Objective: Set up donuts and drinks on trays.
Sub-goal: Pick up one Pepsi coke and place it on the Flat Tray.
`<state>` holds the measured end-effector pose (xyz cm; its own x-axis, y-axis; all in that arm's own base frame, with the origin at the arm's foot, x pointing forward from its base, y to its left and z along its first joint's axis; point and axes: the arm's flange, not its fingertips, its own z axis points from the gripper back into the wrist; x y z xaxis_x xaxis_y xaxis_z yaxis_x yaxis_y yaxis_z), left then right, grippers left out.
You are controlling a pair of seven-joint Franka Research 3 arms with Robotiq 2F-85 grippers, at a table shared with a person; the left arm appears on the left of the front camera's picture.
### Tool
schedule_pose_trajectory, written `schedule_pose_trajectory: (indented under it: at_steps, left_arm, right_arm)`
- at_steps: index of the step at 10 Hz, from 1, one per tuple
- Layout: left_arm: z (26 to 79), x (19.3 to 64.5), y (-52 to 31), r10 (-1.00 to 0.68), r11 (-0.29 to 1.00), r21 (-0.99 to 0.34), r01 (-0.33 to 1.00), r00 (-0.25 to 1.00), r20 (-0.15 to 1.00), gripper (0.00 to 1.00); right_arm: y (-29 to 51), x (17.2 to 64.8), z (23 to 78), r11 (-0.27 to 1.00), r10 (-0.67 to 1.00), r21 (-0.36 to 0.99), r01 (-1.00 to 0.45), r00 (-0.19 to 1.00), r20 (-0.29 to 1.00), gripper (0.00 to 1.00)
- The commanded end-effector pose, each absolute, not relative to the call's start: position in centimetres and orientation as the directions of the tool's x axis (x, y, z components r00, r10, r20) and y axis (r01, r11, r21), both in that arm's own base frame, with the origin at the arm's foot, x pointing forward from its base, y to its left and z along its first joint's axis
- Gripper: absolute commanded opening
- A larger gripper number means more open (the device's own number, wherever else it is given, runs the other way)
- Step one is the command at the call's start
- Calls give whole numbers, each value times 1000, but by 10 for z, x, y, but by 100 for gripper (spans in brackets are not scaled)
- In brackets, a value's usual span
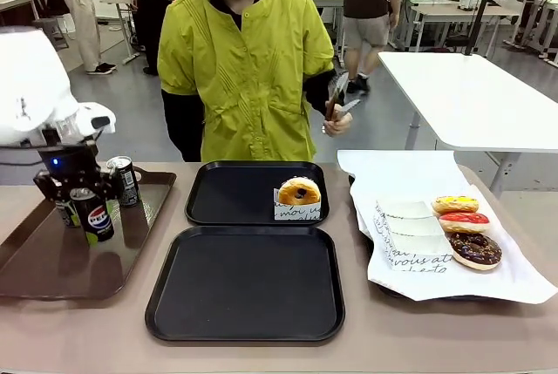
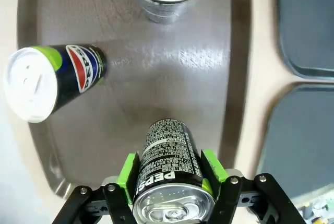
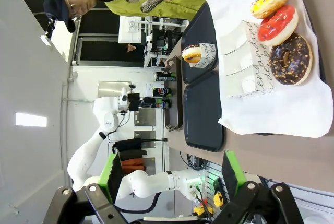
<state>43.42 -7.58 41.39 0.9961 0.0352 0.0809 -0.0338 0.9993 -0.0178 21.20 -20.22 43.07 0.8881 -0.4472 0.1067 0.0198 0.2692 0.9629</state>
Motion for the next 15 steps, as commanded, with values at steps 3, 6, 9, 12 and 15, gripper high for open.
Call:
schedule_pose_trajectory:
  at_steps: [3,6,9,12,15]
  left_arm:
    - [530,418,-93,25,999,-39,-22,996,85,0]
    - [540,410,-92,11,999,-32,-8,996,88,0]
    - [540,410,-92,11,999,-32,-8,996,88,0]
    - [536,410,-92,11,1000,-28,-9,998,69,61]
    - [533,439,-160,-125,992,32,122,982,140,61]
  right_arm:
    - [-202,212,431,269,-445,963,16,889,109,100]
    - [-202,212,431,269,-445,963,16,889,109,100]
    - [-202,212,431,269,-445,963,16,889,109,100]
    - [-202,212,431,269,-445,963,16,889,109,100]
    - [-202,212,431,269,-445,963,16,889,109,100]
